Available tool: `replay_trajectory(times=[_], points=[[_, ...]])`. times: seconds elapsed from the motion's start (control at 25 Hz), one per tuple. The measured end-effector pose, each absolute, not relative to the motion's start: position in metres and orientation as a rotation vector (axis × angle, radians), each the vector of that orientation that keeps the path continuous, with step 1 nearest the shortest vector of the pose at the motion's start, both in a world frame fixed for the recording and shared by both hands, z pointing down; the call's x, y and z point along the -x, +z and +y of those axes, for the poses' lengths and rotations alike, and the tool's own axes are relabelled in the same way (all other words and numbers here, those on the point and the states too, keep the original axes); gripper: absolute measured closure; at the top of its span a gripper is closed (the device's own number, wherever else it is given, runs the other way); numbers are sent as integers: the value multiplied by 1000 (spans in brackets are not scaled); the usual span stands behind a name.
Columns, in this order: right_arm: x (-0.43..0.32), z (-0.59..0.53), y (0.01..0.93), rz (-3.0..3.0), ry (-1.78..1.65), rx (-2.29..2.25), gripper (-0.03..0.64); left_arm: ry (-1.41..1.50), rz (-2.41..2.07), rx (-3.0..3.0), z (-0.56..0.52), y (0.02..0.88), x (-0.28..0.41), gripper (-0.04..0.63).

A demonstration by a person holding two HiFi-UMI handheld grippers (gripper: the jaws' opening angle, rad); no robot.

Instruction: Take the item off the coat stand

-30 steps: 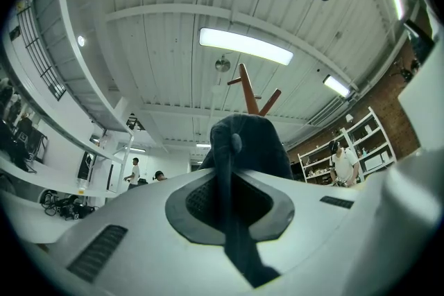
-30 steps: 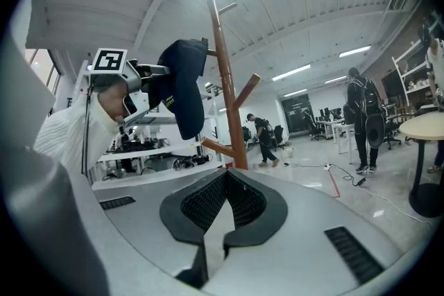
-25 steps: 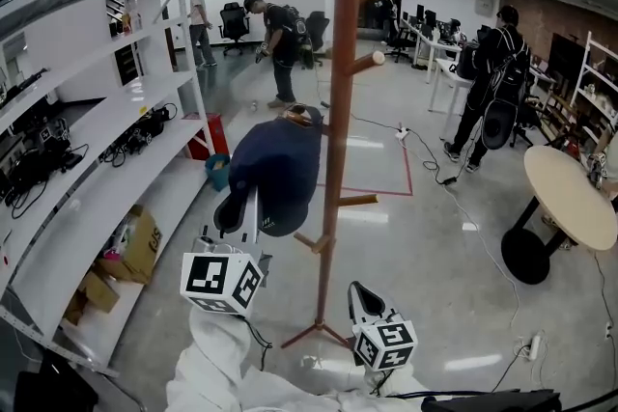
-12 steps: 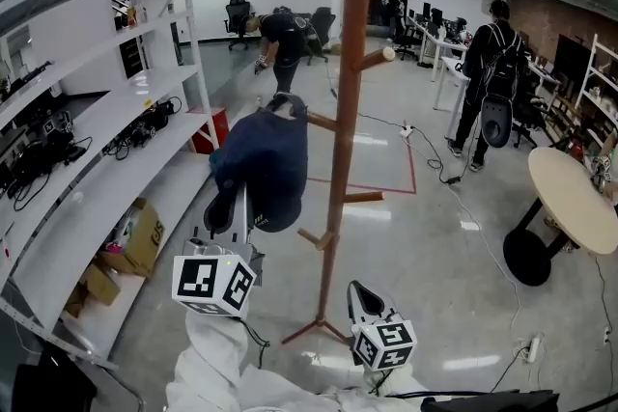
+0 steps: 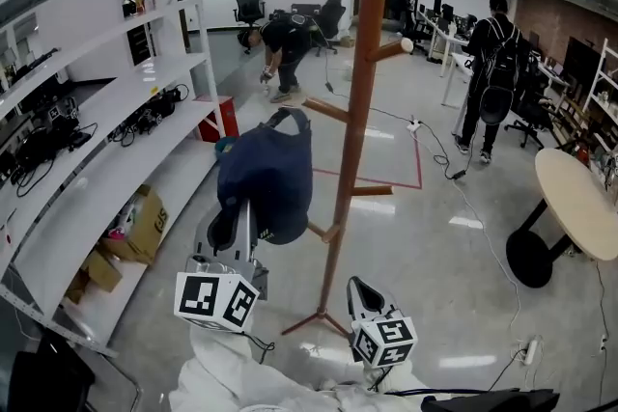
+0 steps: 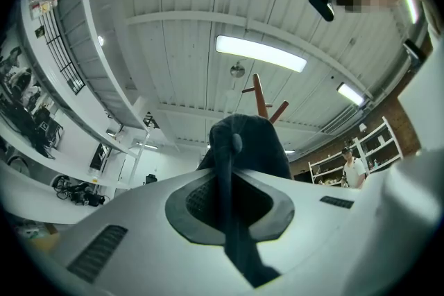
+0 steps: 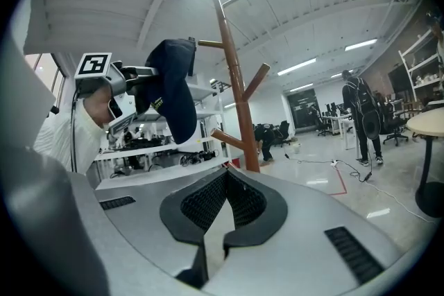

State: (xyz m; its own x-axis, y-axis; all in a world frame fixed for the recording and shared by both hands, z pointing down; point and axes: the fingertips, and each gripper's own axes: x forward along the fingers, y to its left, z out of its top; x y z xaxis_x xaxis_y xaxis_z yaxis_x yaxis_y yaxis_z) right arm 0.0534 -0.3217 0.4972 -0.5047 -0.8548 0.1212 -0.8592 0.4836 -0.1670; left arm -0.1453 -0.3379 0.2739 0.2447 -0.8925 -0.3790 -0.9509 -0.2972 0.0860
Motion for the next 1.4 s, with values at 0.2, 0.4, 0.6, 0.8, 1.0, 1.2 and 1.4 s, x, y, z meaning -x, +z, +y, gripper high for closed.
replay_trajectory(times=[0.2, 0.4, 0.6, 0.8, 1.0, 1.2, 1.4], points=[[-50, -320, 499, -2694, 324, -1528, 606, 508, 1779, 2362, -334, 291, 140, 583], [-48, -322, 497, -2711, 329, -1517, 607, 483, 1833, 2364, -329, 315, 135, 582], [-41, -321, 492, -2730, 311, -1493, 607, 397, 1873, 2389, -322, 349, 117, 581], [-39, -321, 492, -2739, 316, -1471, 607, 353, 1895, 2431, -315, 375, 99, 583], [-36, -322, 492, -2743, 305, -1460, 606, 313, 1954, 2432, -307, 400, 94, 583], [-33, -323, 490, -2750, 280, -1455, 607, 289, 1966, 2438, -299, 416, 88, 582], [-38, -323, 487, -2751, 271, -1463, 607, 286, 1962, 2441, -298, 417, 81, 583]])
